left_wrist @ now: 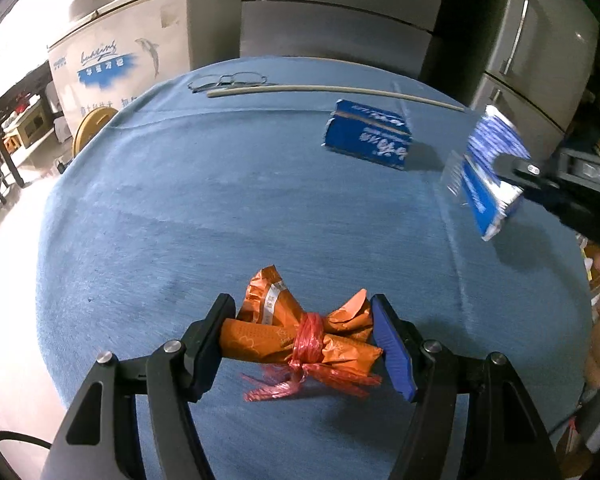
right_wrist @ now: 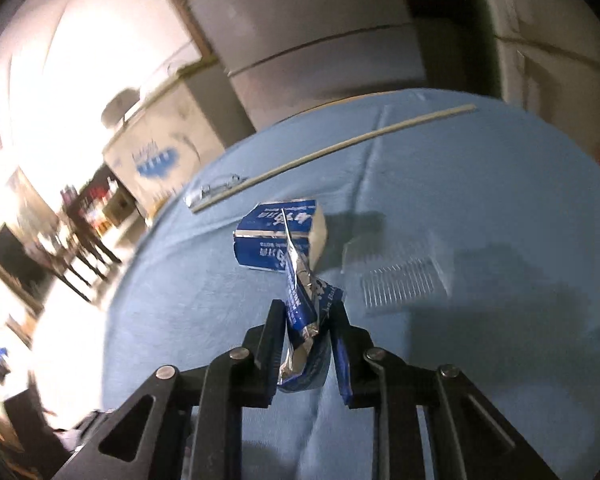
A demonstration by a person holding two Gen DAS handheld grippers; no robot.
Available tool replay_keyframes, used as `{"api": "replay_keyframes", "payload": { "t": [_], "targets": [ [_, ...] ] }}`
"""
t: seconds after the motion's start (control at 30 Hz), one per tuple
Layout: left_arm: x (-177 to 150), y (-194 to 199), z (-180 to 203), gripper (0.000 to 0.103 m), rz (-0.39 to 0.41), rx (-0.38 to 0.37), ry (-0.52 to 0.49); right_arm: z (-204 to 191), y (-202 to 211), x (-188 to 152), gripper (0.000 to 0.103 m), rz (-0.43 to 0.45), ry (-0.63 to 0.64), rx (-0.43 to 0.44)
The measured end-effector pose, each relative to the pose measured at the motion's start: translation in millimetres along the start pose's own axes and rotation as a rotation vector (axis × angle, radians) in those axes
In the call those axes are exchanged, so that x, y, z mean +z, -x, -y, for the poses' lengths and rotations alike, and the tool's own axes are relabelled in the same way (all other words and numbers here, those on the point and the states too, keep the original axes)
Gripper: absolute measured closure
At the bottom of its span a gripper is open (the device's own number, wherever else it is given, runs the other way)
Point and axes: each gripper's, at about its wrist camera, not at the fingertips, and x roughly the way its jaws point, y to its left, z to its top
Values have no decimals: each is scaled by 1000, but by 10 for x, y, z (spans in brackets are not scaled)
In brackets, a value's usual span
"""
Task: Collect trash
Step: 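Lift the carton flap and orange bag and carry both toward the red basket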
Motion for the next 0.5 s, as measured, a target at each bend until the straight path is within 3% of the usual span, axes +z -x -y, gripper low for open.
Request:
{"api": "replay_keyframes", "payload": {
  "t": [0.2, 0.5],
  "targets": [
    [-23, 135, 250, 33, 19, -8, -61, 407, 476, -205, 79, 53, -163, 84],
    [-9, 274, 681, 33, 38, -23, -150, 802, 978, -495, 79, 112, -259, 92]
  ]
}}
